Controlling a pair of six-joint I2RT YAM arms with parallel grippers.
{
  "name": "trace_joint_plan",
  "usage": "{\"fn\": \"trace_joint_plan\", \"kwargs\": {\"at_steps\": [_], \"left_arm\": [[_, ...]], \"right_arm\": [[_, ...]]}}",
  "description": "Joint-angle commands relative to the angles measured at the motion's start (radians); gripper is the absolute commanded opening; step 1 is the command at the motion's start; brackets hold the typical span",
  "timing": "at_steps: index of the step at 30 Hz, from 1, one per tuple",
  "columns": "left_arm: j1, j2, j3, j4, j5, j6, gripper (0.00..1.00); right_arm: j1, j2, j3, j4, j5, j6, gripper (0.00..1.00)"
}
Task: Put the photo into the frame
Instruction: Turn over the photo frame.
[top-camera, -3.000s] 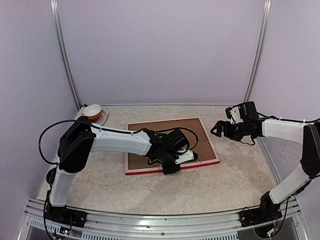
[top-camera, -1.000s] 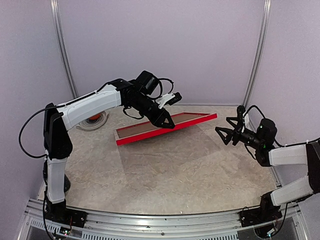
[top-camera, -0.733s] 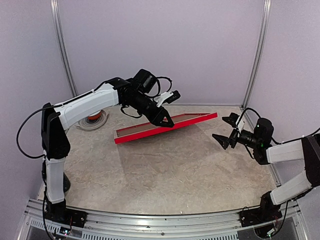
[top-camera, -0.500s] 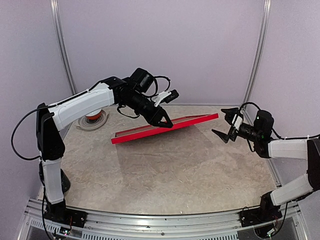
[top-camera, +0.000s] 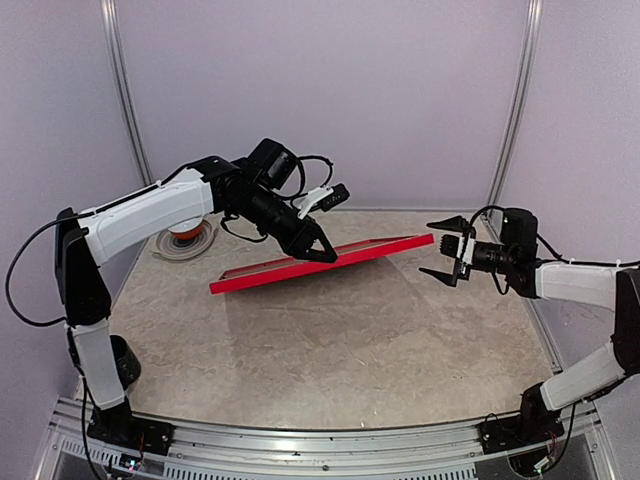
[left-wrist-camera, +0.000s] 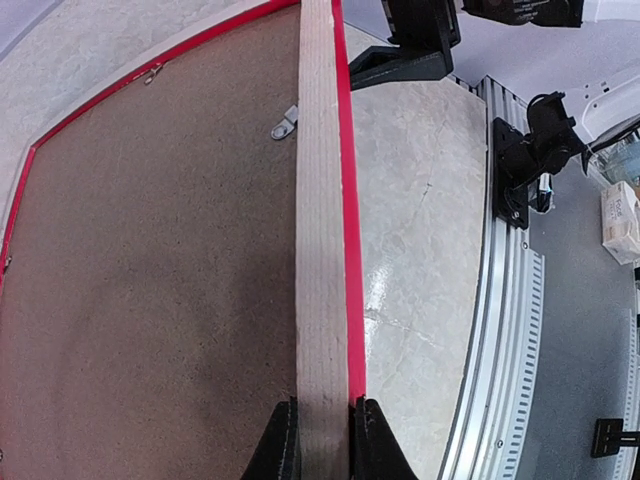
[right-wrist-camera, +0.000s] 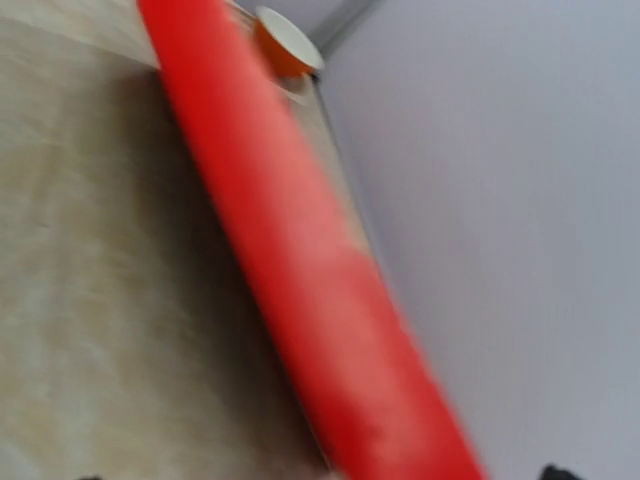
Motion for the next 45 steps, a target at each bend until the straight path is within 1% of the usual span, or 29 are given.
{"fn": "trace_joint_plan", "kwargs": {"at_steps": [1, 2, 6, 9, 13, 15, 20, 21, 23, 24, 25, 27, 28, 29, 30, 32, 33, 34, 35, 36, 38, 39, 43, 45], "left_arm": [[-0.004, -0.078, -0.004, 0.086, 0.039, 0.018, 0.0], [-0.004, -0.079, -0.007, 0.087, 0.043, 0.018, 0.0], [-0.004, -0.08, -0.011, 0.086, 0.053, 0.016, 0.0], [-0.006, -0.078, -0.012, 0.086, 0.059, 0.015, 0.0], [-0.006, -0.078, -0.013, 0.082, 0.065, 0.017, 0.0], [-0.004, -0.076, -0.017, 0.079, 0.068, 0.019, 0.0], [0.0, -0.074, -0.019, 0.074, 0.072, 0.02, 0.0], [0.003, -0.073, -0.017, 0.076, 0.074, 0.018, 0.0], [0.01, -0.074, -0.016, 0.081, 0.076, 0.012, 0.0], [0.014, -0.074, -0.015, 0.086, 0.075, 0.005, 0.03], [0.019, -0.073, -0.014, 0.09, 0.075, 0.0, 0.08], [0.03, -0.073, -0.012, 0.1, 0.074, -0.014, 0.24], [0.033, -0.074, -0.01, 0.106, 0.075, -0.019, 0.35], [0.037, -0.074, -0.011, 0.12, 0.074, -0.028, 0.43], [0.04, -0.077, -0.011, 0.13, 0.073, -0.038, 0.49], [0.047, -0.084, -0.01, 0.152, 0.066, -0.06, 0.66], [0.05, -0.091, -0.011, 0.164, 0.06, -0.068, 0.7], [0.051, -0.098, -0.013, 0.175, 0.054, -0.073, 0.76], [0.051, -0.111, -0.015, 0.189, 0.038, -0.077, 0.9], [0.051, -0.13, -0.017, 0.201, 0.025, -0.082, 0.98], [0.043, -0.161, -0.024, 0.216, -0.027, -0.063, 0.99], [0.03, -0.177, -0.032, 0.22, -0.08, -0.038, 0.99], [-0.04, -0.242, -0.098, 0.222, -0.287, 0.102, 0.99], [-0.06, -0.262, -0.128, 0.224, -0.351, 0.159, 0.99]], "right_arm": [[0.007, 0.028, 0.053, -0.117, -0.142, -0.068, 0.88], [0.007, 0.032, 0.063, -0.136, -0.15, -0.073, 0.85], [0.007, 0.054, 0.084, -0.131, -0.163, -0.075, 0.79], [0.007, 0.09, 0.127, -0.173, -0.171, -0.077, 0.75], [0.007, 0.128, 0.17, -0.214, -0.192, -0.081, 0.64], [0.006, 0.135, 0.18, -0.226, -0.211, -0.078, 0.55], [0.006, 0.135, 0.202, -0.265, -0.242, -0.085, 0.24], [0.005, 0.136, 0.208, -0.271, -0.24, -0.083, 0.2], [0.005, 0.134, 0.217, -0.288, -0.247, -0.085, 0.18], [0.005, 0.13, 0.222, -0.3, -0.25, -0.091, 0.15], [0.005, 0.127, 0.224, -0.307, -0.254, -0.093, 0.14], [0.006, 0.112, 0.223, -0.314, -0.256, -0.092, 0.13], [0.006, 0.104, 0.223, -0.319, -0.263, -0.093, 0.12], [0.006, 0.096, 0.221, -0.321, -0.265, -0.093, 0.11], [0.005, 0.091, 0.22, -0.326, -0.268, -0.093, 0.11], [0.006, 0.08, 0.222, -0.335, -0.274, -0.092, 0.1], [0.006, 0.077, 0.224, -0.346, -0.277, -0.092, 0.09], [0.006, 0.073, 0.229, -0.356, -0.279, -0.092, 0.07], [0.005, 0.07, 0.236, -0.366, -0.28, -0.092, 0.06], [0.006, 0.066, 0.242, -0.379, -0.284, -0.092, 0.04], [0.006, 0.058, 0.257, -0.405, -0.296, -0.092, 0.03], [0.006, 0.056, 0.262, -0.417, -0.301, -0.092, 0.02], [0.006, 0.06, 0.285, -0.446, -0.304, -0.08, 0.03], [0.006, 0.068, 0.301, -0.47, -0.296, -0.084, 0.03]]}}
